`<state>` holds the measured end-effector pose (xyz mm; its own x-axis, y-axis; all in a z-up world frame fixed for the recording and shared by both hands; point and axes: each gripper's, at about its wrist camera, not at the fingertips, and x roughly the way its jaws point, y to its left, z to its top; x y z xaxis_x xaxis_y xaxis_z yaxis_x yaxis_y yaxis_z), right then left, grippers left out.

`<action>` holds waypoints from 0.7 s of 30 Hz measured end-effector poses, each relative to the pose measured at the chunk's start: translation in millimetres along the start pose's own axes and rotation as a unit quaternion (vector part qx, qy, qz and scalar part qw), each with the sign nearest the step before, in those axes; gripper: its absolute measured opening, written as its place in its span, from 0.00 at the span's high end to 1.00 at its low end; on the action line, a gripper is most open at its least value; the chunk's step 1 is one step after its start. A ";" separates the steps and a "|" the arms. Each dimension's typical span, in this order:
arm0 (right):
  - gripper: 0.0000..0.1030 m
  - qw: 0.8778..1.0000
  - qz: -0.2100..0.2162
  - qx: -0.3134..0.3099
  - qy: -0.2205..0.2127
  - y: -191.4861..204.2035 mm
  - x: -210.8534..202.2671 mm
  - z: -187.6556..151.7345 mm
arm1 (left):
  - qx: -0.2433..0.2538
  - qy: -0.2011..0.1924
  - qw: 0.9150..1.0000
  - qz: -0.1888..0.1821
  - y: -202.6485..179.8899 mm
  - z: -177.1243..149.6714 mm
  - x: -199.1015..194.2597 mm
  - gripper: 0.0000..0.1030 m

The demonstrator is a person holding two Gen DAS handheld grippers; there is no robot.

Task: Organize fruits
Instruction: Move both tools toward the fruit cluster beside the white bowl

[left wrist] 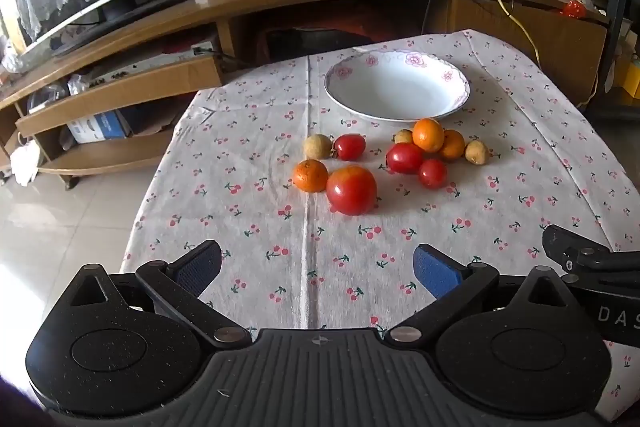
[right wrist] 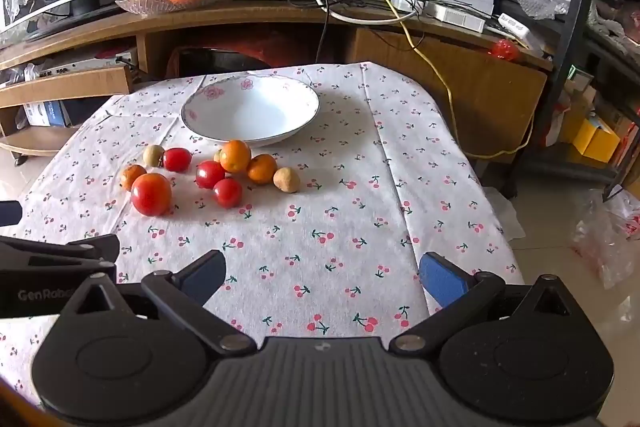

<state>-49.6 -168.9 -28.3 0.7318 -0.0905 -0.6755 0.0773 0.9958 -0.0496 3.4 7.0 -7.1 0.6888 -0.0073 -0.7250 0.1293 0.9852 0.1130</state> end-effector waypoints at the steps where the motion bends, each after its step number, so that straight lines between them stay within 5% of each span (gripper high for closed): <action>1: 0.00 1.000 0.000 0.000 0.001 0.0 0.2 -0.2 | 0.002 0.003 1.000 0.004 -0.2 0.0 2.9 0.00; 21: 0.00 0.999 0.021 0.020 0.014 -0.2 8.7 0.4 | 0.001 0.001 1.000 0.017 -7.8 0.9 -2.4 0.01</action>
<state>-43.0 -170.0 -34.0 0.7155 -0.0475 -0.6970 0.0750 0.9971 0.0090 1.3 -0.8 -5.6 0.6915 0.0274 -0.7219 0.1072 0.9843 0.1401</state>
